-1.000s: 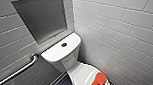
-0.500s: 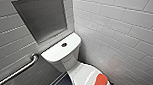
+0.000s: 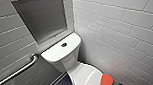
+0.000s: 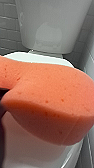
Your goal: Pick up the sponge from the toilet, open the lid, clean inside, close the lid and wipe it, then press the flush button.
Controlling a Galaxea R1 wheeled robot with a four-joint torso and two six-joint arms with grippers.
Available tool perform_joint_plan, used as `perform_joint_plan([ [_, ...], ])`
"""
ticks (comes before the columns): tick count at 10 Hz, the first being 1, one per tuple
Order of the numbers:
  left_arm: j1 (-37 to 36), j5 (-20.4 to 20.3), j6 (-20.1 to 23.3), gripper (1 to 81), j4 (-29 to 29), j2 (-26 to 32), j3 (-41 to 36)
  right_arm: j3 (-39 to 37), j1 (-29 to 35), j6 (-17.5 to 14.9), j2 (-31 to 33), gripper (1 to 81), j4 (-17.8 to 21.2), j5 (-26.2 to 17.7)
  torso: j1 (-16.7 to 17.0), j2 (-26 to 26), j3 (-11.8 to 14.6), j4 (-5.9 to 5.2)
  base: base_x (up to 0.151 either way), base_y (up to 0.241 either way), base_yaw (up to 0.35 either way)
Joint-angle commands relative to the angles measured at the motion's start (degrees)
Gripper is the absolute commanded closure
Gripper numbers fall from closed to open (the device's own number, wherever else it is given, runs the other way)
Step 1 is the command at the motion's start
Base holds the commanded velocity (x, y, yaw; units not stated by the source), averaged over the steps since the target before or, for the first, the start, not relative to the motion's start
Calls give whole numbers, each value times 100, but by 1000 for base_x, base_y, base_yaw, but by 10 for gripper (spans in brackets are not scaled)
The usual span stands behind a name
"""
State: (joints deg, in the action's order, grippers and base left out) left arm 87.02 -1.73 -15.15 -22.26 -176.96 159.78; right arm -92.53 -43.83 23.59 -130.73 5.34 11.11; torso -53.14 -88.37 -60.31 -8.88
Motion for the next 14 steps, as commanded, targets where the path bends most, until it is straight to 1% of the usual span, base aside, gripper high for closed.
perform_joint_plan([
  [1, 57, 410, 4, 10, 2, 46, 18, 640, 98, -47, 528, 811, -103, -126, 0, 0, 0, 0, 0, 0, 0],
  [5, -338, 419, -23, 10, 20, 98, 9, 421, -904, -65, 984, 811, -94, -39, 0, 0, 0, 0, 0, 0, 0],
  [7, -487, 446, -23, 10, 20, 283, -323, 263, -1229, -74, 1090, 811, -103, -12, 0, 0, 0, 0, 0, 0, 0],
  [8, -514, 463, -23, 10, 11, 468, -729, 183, -1344, -83, 1082, 811, -112, 14, 0, 0, 0, 0, 0, 0, 0],
  [9, -541, 480, -14, 10, 11, 816, -1399, 139, -1441, -74, 1064, 811, -147, 94, 0, 0, 0, 0, 0, 0, 0],
  [11, -628, 463, -14, 10, 11, 1470, -2610, 157, -1616, -74, 1002, 811, -279, 94, 0, 0, 0, 0, 0, 0, 0],
  [12, -716, 481, -14, 10, 11, 1698, -3040, 87, -1766, -74, 897, 811, -358, 67, 0, 0, 0, 0, 0, 0, 0],
  [14, -944, 507, -14, 10, 11, 1839, -3532, -159, -2213, -83, 626, 811, -568, 94, 0, 0, 0, 0, 0, 0, 0],
])
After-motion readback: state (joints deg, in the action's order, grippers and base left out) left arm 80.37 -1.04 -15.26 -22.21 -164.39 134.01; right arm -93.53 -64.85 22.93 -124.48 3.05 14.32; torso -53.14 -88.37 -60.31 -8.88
